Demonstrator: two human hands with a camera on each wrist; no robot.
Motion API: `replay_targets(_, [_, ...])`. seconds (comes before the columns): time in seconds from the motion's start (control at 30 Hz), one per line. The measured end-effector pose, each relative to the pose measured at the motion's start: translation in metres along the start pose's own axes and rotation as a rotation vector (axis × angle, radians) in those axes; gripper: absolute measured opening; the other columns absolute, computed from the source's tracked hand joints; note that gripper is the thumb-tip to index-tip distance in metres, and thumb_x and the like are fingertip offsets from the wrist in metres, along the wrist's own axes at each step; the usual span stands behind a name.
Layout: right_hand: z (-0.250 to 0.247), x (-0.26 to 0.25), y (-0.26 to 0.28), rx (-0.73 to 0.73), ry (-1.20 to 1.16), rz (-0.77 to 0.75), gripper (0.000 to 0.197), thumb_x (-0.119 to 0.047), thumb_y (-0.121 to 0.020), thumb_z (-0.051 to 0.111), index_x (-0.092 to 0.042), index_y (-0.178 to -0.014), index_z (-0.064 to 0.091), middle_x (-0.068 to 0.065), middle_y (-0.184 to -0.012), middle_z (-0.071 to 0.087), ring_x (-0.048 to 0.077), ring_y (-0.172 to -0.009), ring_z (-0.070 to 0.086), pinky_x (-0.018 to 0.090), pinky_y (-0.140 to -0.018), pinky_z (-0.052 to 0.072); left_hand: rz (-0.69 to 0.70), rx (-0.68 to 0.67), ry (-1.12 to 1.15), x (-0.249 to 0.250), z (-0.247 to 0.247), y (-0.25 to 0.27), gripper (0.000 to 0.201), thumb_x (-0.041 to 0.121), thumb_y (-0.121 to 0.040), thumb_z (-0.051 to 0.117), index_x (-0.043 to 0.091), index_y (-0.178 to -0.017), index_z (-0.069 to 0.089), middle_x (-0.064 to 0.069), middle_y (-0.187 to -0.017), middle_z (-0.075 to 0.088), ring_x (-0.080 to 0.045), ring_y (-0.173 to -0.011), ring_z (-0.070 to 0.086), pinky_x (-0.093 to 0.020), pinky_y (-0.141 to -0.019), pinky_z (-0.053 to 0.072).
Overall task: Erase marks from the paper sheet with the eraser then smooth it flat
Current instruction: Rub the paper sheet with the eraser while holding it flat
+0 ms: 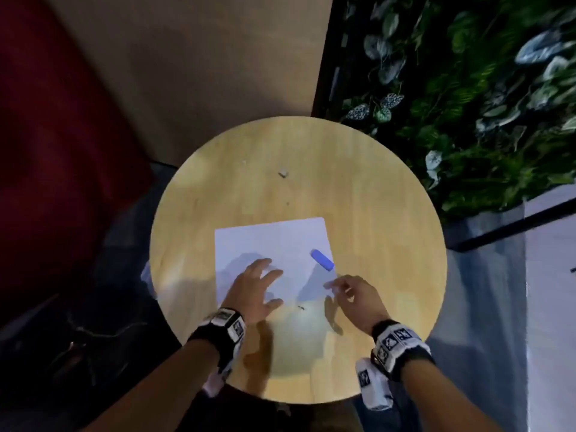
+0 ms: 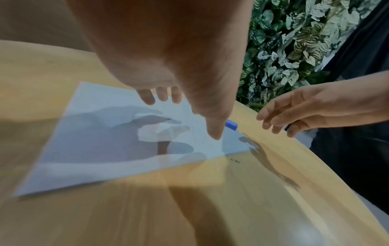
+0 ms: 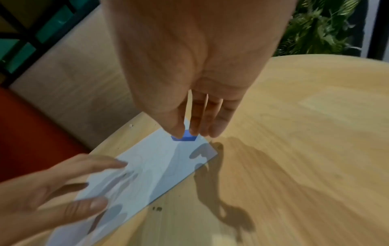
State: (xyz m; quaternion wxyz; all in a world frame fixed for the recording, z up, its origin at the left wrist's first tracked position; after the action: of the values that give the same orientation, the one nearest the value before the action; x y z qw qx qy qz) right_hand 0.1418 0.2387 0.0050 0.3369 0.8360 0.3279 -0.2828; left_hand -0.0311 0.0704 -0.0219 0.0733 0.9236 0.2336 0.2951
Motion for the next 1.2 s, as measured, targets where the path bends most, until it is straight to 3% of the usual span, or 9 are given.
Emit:
replay_targets(0.1, [0.000,-0.008,-0.024,0.085,0.016,-0.037,0.024,-0.011,-0.087,0.059,-0.027,-0.104,0.067,-0.008,-0.103,0.057,0.005,-0.088,0.056,0.017,-0.079,0.044,-0.003,0.039,-0.038,0.000,-0.001,-0.026,0.085,0.072,-0.075,0.058,0.031,-0.148,0.045,-0.004,-0.164,0.020,-0.033,-0.151,0.014,-0.048,-0.115,0.028])
replay_targets(0.27, [0.021,-0.007,-0.067,0.069,0.210,-0.032,0.046,-0.030,-0.088,0.063,-0.018,-0.132,0.053,0.001,-0.119,0.050,0.025,-0.107,0.042,0.032,-0.092,0.036,-0.007,-0.114,-0.149,-0.010,0.023,-0.049,0.097,0.073,-0.079,0.060,0.042,-0.157,0.011,0.008,-0.164,-0.018,-0.025,-0.150,-0.021,-0.047,-0.121,0.004])
replay_targets(0.43, [0.027,-0.006,-0.086,0.131,0.246,-0.042,0.030,-0.034,-0.090,0.062,-0.020,-0.117,0.062,0.003,-0.104,0.056,0.028,-0.098,0.042,0.037,-0.086,0.040,-0.001,-0.031,-0.086,-0.015,0.023,-0.048,0.081,0.076,-0.081,0.053,0.044,-0.152,0.030,0.006,-0.167,0.002,-0.025,-0.153,-0.004,-0.044,-0.120,0.009])
replay_targets(0.57, [0.029,-0.009,-0.084,0.138,0.105,-0.095,0.015,-0.021,-0.086,0.066,-0.021,-0.101,0.066,-0.003,-0.097,0.053,0.020,-0.088,0.055,0.030,-0.081,0.046,0.016,0.051,-0.118,-0.001,0.008,-0.067,0.064,0.065,-0.078,0.066,0.023,-0.127,0.060,-0.005,-0.159,0.029,-0.033,-0.146,0.023,-0.048,-0.114,0.019])
replay_targets(0.63, [0.031,-0.019,-0.087,0.105,0.065,-0.143,0.015,-0.015,-0.085,0.067,-0.020,-0.100,0.067,-0.003,-0.098,0.053,0.013,-0.084,0.058,0.021,-0.081,0.046,-0.001,0.002,-0.035,0.005,0.013,-0.078,0.072,0.060,-0.074,0.075,0.017,-0.128,0.054,-0.002,-0.164,0.017,-0.029,-0.152,0.007,-0.050,-0.118,0.012])
replay_targets(0.73, [0.034,-0.033,-0.103,0.092,0.054,-0.188,0.020,-0.013,-0.084,0.071,-0.017,-0.104,0.069,0.000,-0.095,0.054,0.010,-0.081,0.056,0.003,-0.078,0.036,-0.051,-0.075,-0.022,0.001,0.022,-0.088,0.108,0.066,-0.072,0.074,0.025,-0.156,0.022,0.007,-0.166,-0.007,-0.023,-0.152,-0.015,-0.054,-0.120,-0.003])
replay_targets(0.83, [0.037,-0.041,-0.122,0.115,0.130,-0.225,0.020,-0.011,-0.086,0.069,-0.012,-0.106,0.070,0.000,-0.093,0.049,0.011,-0.077,0.051,0.000,-0.076,0.032,-0.065,-0.141,-0.086,-0.003,0.025,-0.091,0.120,0.071,-0.071,0.070,0.029,-0.159,-0.001,0.008,-0.165,-0.018,-0.024,-0.150,-0.021,-0.055,-0.119,-0.007])
replay_targets(1.0, [0.052,-0.038,-0.096,0.107,0.287,-0.293,0.016,-0.009,-0.083,0.067,-0.016,-0.096,0.071,0.004,-0.091,0.063,0.024,-0.083,0.055,0.031,-0.078,0.046,-0.063,-0.142,-0.094,-0.005,0.025,-0.091,0.121,0.075,-0.070,0.068,0.030,-0.159,-0.001,0.010,-0.164,-0.019,-0.023,-0.150,-0.022,-0.055,-0.120,-0.007])
replay_targets(1.2, [0.052,-0.053,-0.109,-0.003,0.308,-0.359,0.016,-0.001,-0.080,0.064,-0.013,-0.087,0.071,0.006,-0.084,0.064,0.029,-0.076,0.054,0.036,-0.074,0.047,-0.028,-0.108,-0.083,-0.008,0.025,-0.092,0.121,0.080,-0.068,0.065,0.033,-0.159,0.000,0.012,-0.164,-0.018,-0.018,-0.151,-0.018,-0.050,-0.121,-0.007])
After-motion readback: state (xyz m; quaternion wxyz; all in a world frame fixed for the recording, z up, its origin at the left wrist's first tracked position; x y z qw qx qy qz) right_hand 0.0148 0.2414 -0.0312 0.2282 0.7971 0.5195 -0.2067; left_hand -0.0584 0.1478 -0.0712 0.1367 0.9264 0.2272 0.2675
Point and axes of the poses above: each hand's wrist, its own y-axis away from the middle knuckle, its own z-axis out of the palm, x = y × z, the point moved 8 cm from there along -y, towards the middle knuckle
